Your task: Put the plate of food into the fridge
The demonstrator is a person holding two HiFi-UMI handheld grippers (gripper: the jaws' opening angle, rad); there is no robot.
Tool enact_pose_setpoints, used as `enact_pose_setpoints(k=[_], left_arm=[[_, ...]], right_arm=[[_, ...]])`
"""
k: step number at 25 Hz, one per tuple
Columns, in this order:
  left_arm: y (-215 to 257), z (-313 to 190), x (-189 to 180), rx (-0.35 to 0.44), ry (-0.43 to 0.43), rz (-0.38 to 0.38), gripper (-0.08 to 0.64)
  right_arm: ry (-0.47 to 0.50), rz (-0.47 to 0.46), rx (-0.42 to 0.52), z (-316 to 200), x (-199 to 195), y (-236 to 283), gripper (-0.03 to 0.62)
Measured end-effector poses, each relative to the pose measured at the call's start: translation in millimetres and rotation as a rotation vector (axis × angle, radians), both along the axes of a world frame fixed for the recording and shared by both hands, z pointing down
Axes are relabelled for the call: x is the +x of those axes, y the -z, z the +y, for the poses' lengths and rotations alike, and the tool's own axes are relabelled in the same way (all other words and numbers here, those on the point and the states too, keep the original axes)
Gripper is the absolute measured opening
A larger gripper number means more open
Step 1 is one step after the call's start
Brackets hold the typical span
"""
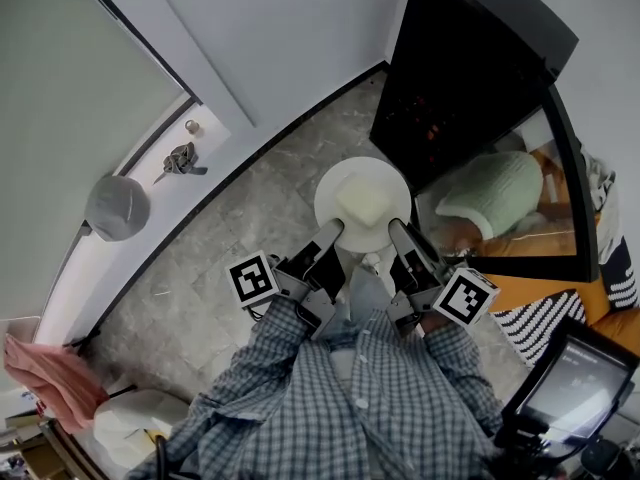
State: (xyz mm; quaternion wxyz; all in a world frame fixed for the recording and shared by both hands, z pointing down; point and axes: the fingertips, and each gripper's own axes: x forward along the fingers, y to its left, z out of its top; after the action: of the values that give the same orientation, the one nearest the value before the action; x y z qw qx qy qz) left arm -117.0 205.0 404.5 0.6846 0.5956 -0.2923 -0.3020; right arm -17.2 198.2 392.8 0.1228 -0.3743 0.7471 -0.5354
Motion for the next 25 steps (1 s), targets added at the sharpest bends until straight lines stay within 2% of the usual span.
enact_pose_setpoints(k=[5,10,19,25], left_arm=[[7.8,-11.5,7.6,0.02,-0.013,-0.007,0.043],[-6.3,-47.1,28.7,-0.004,0.0,-0.007,0.043],[-5.8,-69.1,31.4,-0.018,0.032,-0.013,0.043],[-11.7,-104.6,62.7,-0.019,0.042,-0.033,0.044]], right_arm=[[-0.008,-0.007,0.008,-9.9,7.4,7.1,0.072],[0.01,-0.003,-0.009,-46.9,28.9,-7.4,0.072],[0.043,-0.009,-0.016,-73.2,30.8,-4.8,0.072],[0.055,-0.028,-0.026,-109.3,62.5,-14.3,0.072]])
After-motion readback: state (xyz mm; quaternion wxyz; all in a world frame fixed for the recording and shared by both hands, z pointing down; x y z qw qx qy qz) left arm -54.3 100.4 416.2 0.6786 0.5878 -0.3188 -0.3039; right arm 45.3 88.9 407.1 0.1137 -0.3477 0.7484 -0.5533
